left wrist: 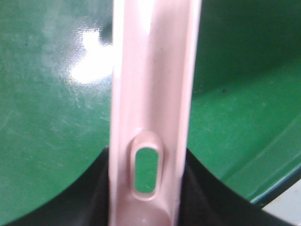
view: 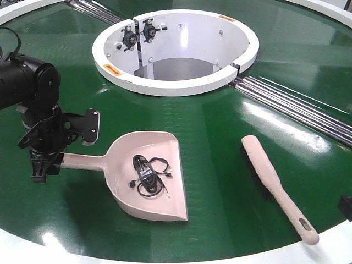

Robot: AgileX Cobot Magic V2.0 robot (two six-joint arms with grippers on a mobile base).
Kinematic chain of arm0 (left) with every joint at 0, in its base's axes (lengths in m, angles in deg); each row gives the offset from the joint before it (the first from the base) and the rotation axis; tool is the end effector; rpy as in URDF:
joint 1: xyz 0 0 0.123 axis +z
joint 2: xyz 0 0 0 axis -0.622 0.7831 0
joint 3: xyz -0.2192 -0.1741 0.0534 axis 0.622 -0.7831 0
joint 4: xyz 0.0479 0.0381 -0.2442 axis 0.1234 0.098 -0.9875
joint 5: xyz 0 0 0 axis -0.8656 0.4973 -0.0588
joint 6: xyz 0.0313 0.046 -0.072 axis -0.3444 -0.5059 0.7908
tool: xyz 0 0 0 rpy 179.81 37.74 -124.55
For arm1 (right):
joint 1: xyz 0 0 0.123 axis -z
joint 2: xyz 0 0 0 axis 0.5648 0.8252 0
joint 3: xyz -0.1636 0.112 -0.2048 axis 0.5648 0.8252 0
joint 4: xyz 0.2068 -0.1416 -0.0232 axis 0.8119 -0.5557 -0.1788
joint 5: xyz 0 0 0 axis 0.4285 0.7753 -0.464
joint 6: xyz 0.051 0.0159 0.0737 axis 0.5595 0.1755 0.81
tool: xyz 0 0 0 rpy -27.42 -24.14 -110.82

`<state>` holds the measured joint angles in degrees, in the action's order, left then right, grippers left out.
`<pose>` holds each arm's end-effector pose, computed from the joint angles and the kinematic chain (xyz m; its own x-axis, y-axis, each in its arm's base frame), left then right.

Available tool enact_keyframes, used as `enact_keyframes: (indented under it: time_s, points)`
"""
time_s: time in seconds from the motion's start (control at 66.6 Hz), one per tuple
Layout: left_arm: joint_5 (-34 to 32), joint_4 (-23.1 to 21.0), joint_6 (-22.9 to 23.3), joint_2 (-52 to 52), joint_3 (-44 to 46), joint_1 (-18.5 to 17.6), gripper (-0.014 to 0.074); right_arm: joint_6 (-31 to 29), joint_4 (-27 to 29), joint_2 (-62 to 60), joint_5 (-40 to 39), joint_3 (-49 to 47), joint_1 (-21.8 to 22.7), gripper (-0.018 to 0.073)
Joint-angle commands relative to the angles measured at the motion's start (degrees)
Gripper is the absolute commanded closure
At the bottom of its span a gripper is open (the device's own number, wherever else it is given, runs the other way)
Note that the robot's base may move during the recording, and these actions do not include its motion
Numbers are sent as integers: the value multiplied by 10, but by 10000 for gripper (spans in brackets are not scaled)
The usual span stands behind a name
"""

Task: Clean and inspect green conveyor with broom and dustpan
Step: 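Open the left gripper, release the dustpan handle, and raise the left arm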

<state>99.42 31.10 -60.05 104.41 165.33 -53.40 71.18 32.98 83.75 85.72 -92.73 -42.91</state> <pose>0.3557 -0.0807 0.2257 -0.1094 0.9841 0.1402 0.9933 0.1027 0.0539 0.1144 0.0182 0.2993 -0.1415 -0.1257 -0.9819 -0.1750 0.9795 -0.1002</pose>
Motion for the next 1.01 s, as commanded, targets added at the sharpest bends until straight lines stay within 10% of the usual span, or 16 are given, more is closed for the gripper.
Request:
enact_keyframes:
  time_s: [0.0, 0.24, 0.541, 0.751, 0.991]
  points:
    - [8, 5, 6, -27, 18, -5, 600, -6, -3, 1, -40, -16, 2, 567]
    - [-6, -1, 6, -27, 18, -4, 521, -6, -3, 1, -40, -16, 2, 567]
    - [-10, 5, 40, -28, 18, -4, 150, -6, -3, 1, -39, -16, 2, 567]
    - [-39, 14, 146, -56, 18, -4, -58, -6, -3, 1, -39, -16, 2, 567]
    - [-77, 39, 267, -156, 18, -4, -21, -6, -3, 1, -39, -16, 2, 567]
